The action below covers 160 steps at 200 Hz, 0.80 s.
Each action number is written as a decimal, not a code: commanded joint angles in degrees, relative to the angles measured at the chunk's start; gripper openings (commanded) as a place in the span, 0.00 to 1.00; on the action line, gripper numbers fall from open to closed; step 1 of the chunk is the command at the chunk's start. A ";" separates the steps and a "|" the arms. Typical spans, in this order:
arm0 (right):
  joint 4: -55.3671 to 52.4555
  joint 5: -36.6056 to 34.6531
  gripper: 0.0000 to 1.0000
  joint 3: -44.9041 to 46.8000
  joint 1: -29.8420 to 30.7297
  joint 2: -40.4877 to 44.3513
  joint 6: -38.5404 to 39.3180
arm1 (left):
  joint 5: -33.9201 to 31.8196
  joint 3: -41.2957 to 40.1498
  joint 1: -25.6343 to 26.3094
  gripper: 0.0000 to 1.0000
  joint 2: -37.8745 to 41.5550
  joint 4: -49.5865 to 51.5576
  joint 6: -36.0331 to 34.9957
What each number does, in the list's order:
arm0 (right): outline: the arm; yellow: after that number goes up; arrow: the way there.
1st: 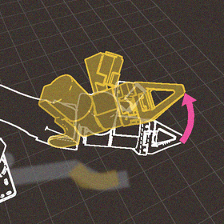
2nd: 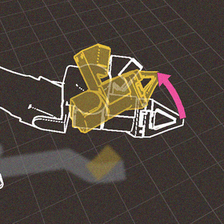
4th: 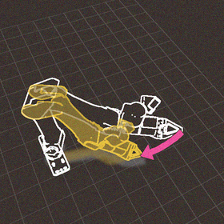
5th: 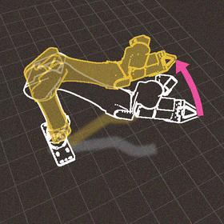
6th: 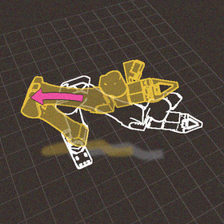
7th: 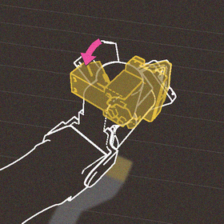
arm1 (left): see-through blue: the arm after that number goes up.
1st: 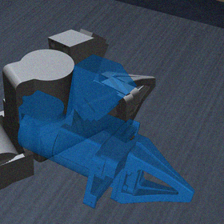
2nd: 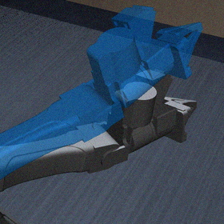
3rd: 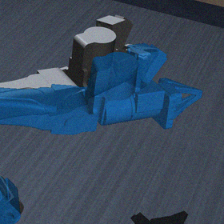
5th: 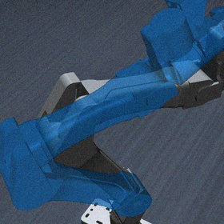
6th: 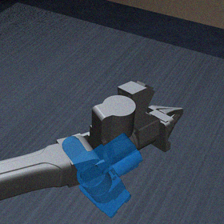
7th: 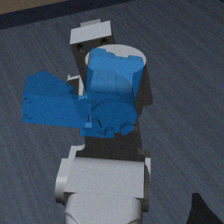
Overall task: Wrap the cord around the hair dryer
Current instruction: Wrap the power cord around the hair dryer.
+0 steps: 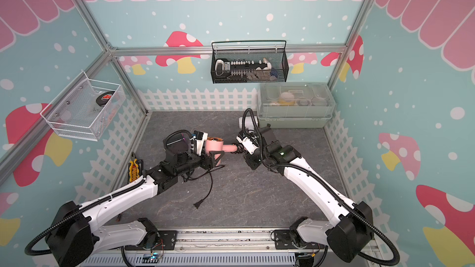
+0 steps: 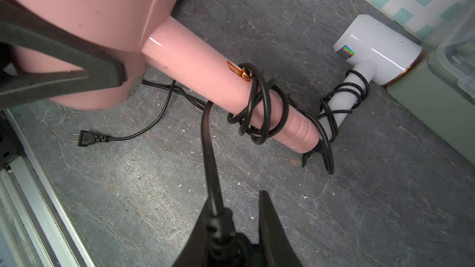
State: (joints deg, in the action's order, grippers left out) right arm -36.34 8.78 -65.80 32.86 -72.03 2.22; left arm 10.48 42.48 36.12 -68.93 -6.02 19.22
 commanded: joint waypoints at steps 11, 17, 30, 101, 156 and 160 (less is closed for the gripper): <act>-0.63 0.33 0.04 -4.25 -1.92 -2.19 4.07 | -0.83 1.99 1.46 0.00 2.68 5.92 -1.77; -0.61 0.63 0.04 -4.69 -2.30 -3.17 4.39 | -0.33 2.19 1.93 0.00 3.02 6.66 -1.77; -0.55 1.13 0.05 -5.83 -2.76 -5.16 5.08 | 0.09 2.60 3.23 0.00 3.52 8.86 -2.21; -0.79 3.86 0.05 -12.11 -6.21 -13.89 7.79 | 2.77 2.77 6.50 0.00 2.56 12.17 -2.96; -2.88 6.60 0.06 -15.54 -6.30 -22.04 8.20 | 4.08 4.87 7.96 0.00 0.50 12.70 -1.41; -2.99 6.60 0.06 -15.58 -6.24 -22.42 8.24 | 4.23 4.96 7.99 0.00 0.40 12.75 -1.31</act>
State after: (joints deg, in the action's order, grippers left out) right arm -41.36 14.55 -79.18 27.22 -92.16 9.50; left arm 9.63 44.84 42.24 -68.38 5.63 18.52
